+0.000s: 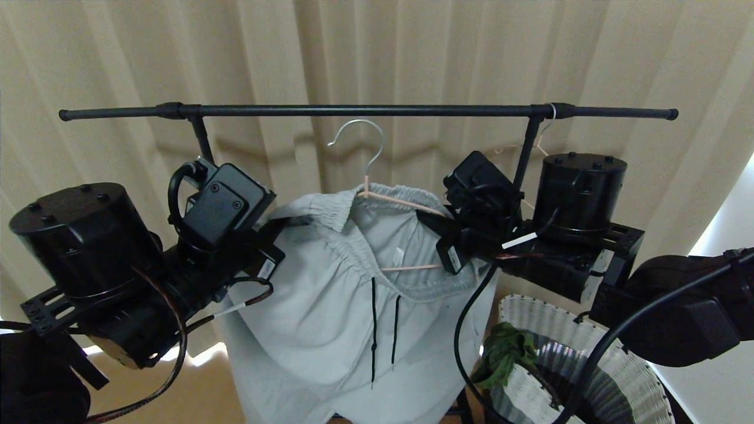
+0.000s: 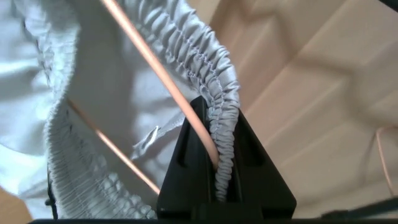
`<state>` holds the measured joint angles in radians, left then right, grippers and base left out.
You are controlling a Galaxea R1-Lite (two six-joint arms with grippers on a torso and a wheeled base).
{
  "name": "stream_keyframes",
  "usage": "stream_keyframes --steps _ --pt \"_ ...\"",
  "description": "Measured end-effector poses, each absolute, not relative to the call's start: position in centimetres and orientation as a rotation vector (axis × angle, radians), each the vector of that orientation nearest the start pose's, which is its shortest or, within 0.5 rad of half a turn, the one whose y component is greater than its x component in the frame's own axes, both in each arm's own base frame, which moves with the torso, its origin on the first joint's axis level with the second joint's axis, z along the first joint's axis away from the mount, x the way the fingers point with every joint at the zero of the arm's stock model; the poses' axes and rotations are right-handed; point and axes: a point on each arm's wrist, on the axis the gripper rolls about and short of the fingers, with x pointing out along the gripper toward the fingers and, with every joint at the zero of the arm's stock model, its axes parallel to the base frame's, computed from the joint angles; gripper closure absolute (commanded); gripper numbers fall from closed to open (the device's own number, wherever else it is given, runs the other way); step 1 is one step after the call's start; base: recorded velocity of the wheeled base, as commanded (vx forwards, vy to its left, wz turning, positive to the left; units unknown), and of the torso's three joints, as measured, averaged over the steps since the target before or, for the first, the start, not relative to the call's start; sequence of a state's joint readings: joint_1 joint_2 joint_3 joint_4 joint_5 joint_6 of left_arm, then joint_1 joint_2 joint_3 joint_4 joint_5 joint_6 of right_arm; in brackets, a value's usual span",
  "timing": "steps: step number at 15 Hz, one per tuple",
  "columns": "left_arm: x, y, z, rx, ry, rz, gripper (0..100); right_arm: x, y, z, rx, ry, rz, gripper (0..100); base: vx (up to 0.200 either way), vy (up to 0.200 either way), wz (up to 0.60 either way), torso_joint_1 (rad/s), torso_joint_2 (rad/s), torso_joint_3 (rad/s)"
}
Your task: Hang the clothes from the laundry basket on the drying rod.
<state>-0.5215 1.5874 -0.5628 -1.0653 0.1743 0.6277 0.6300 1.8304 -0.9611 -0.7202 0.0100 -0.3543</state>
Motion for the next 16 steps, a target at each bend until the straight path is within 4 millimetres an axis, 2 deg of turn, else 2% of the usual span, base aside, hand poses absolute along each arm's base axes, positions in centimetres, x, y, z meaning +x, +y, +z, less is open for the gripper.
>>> stream_keyframes --steps 4,10,13,16 --pt "22.3 -12.5 19.5 0.555 -0.153 -0.362 0 28.5 19.8 19.2 -0.388 0.043 0.557 100 0.0 0.0 0.0 0.0 0.0 0.0" --pt "19.8 -10.9 19.5 0.497 -0.157 -0.411 0 28.9 18.2 19.8 -0.369 0.046 0.476 100 0.0 0.0 0.0 0.0 0.0 0.0" --pt "19.5 -8.8 17.6 0.494 -0.063 -0.354 0 28.0 17.4 21.1 -0.341 0.018 0.467 100 0.0 0.0 0.0 0.0 0.0 0.0" --pt "19.1 -7.6 15.3 0.446 0.049 -0.331 0 26.8 16.7 21.9 -0.313 0.0 0.472 100 0.0 0.0 0.0 0.0 0.0 0.0"
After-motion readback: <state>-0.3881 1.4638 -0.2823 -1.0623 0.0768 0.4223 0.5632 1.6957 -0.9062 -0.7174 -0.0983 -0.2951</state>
